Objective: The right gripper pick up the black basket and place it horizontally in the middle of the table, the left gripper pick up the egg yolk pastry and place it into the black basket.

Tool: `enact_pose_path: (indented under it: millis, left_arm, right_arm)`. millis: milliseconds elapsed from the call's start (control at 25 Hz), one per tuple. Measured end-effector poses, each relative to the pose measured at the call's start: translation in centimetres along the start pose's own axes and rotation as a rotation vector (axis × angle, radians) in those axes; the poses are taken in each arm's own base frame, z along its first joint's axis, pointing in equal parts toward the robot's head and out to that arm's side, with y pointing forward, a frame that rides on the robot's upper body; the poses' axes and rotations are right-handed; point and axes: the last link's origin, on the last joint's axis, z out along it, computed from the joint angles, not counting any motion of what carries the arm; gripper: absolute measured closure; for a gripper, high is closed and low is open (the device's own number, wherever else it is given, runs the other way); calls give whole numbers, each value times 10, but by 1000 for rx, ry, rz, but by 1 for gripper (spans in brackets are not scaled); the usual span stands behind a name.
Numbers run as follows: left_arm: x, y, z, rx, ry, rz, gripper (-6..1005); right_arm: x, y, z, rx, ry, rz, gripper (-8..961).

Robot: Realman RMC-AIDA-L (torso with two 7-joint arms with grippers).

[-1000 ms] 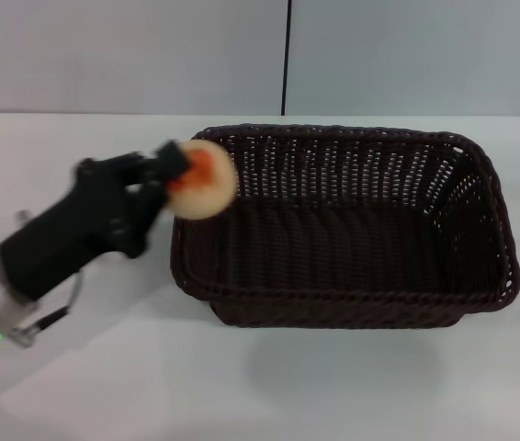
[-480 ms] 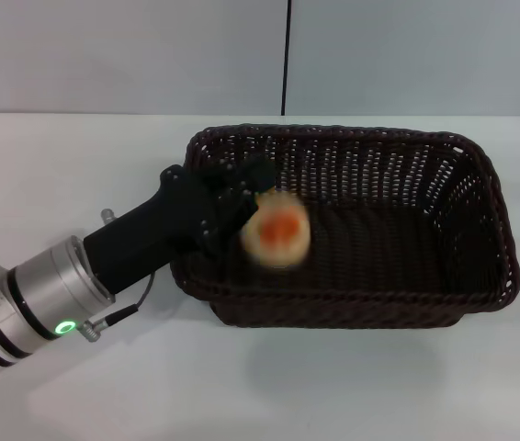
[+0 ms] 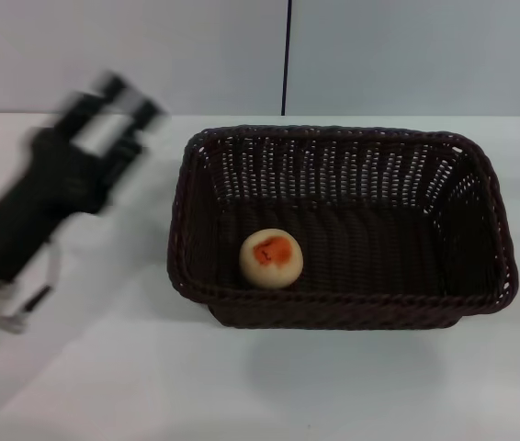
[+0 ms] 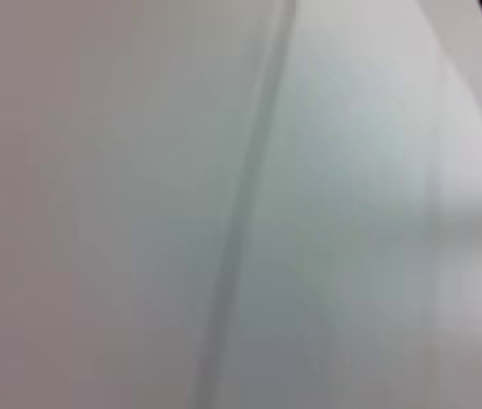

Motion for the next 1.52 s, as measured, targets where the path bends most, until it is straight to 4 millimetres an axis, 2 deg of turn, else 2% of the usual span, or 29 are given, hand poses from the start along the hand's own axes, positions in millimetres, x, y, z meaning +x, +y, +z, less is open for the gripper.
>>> enact_pose_path:
  millis: [40,160,200,240,360,520,960,1480,1520]
  left_arm:
    - [0,0,0,0,0,0,497]
    - [19,-8,-27,150,117,91,425]
    - [30,-12,-48,264,178,141,408]
    - [30,-12,-48,264,178,141,391]
    - [41,-17,-72,384,226,193,340]
    - [49,-18,-89,458,249,226,290]
    - [50,-22,-86,464,258,232,296]
    - [51,-21,-87,468,264,238,304]
    - [51,-21,-88,469,264,236,335]
  right_arm:
    - [0,0,0,0,0,0,458]
    - [-3,-2,-2,9,-17,1,458]
    - [-6,-5,-3,28,-34,6,458]
    - [-7,-6,-4,35,-43,8,458]
    - [-9,-8,-5,52,-65,16,458]
    - [-11,-7,-5,56,-89,30,458]
    - [-12,-5,-7,46,-112,41,458]
    - [-20,-8,-27,37,-155,26,458]
    - [-21,-8,-28,40,-156,25,458]
